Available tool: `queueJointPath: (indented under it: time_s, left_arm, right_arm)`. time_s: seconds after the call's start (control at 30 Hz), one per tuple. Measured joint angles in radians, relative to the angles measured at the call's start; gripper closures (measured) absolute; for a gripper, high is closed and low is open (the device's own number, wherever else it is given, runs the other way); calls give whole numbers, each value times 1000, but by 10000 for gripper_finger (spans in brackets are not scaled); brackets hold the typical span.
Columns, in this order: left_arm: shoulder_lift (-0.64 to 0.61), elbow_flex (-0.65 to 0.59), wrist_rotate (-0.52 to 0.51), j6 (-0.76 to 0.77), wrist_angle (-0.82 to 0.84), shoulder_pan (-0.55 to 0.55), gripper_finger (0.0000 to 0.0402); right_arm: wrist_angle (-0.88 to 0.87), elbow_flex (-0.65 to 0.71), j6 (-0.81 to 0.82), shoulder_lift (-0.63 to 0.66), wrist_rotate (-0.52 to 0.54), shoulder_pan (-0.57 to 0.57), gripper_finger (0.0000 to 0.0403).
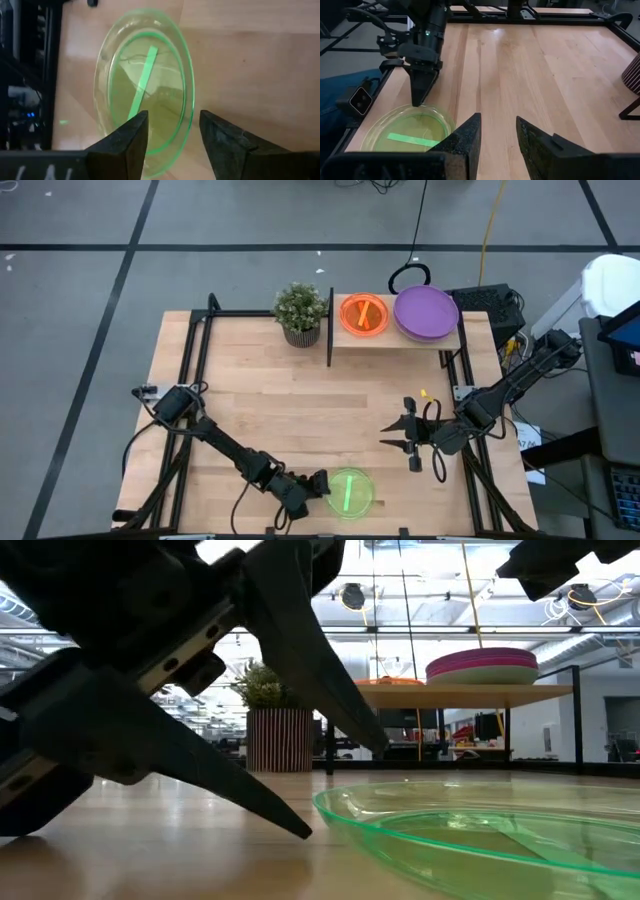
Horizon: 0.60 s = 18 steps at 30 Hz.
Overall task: Place and stack plates onto a shelf
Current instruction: Stack the light green plate on top of the light orange plate on the shelf
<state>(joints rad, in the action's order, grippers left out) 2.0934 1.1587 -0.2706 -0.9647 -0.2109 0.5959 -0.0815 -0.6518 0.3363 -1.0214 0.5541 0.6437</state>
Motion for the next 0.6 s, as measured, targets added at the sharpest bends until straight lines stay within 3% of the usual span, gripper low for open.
queueJointPath:
  time_s: [0.13, 0.37, 0.6]
  left_arm:
    - [6, 0, 18, -40, -12, -4, 239]
    - [8, 0, 82, -36, -1, -25, 320]
    - [9, -1, 117, -47, 22, -42, 331]
  right_arm:
    - [-1, 0, 0, 0, 0, 0, 298]
    - [0, 0, -6, 0, 0, 0, 298]
    - [2, 0, -5, 0, 0, 0, 298]
